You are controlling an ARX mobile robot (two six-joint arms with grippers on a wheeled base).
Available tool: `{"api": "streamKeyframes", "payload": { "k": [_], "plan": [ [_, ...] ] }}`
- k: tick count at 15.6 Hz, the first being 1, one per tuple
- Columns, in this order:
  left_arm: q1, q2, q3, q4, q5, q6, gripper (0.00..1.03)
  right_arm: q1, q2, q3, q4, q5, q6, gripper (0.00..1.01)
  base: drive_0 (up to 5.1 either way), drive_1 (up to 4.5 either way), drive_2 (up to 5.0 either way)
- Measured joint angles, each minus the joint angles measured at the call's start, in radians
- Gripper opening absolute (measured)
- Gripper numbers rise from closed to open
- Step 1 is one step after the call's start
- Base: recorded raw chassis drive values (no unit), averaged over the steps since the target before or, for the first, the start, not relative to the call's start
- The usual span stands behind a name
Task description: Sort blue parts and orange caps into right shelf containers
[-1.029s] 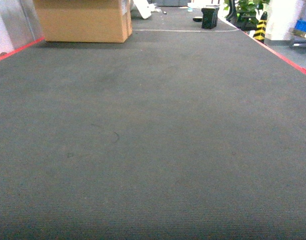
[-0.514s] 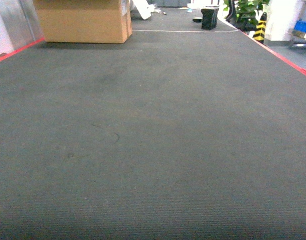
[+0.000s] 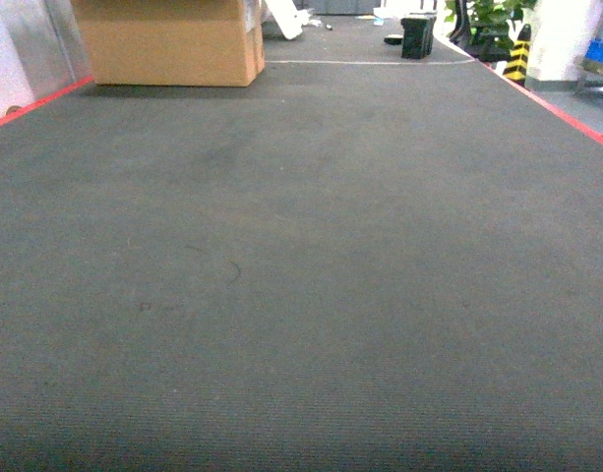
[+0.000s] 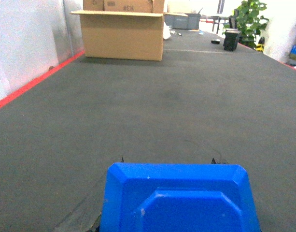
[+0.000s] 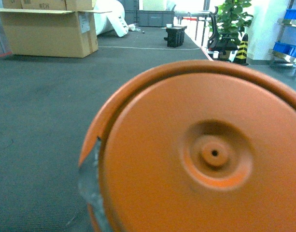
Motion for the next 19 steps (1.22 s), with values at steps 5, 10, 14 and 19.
{"api": "streamKeyframes", "payload": {
  "k": [5, 10, 14, 19],
  "plan": [
    [0.0, 0.0, -0.004, -0.006, 0.003, 0.0, 0.42, 0.0, 0.0, 0.0, -0.003, 0.001, 0.0, 0.46, 0.0, 0.0, 0.0],
    [0.0, 0.0, -0.004, -0.006, 0.003, 0.0, 0.42, 0.0, 0.0, 0.0, -0.002, 0.001, 0.0, 0.46, 0.0, 0.0, 0.0],
    [0.003, 0.0, -0.004, -0.006, 0.0, 0.0, 0.42, 0.0, 0.0, 0.0, -0.002, 0.0, 0.0, 0.46, -1.3, -1.28, -1.3],
    [0.003, 0.0, -0.004, -0.006, 0.002, 0.0, 0.42, 0.0, 0.0, 0.0, -0.003, 0.001, 0.0, 0.46, -1.6, -1.58, -1.6]
  ]
}}
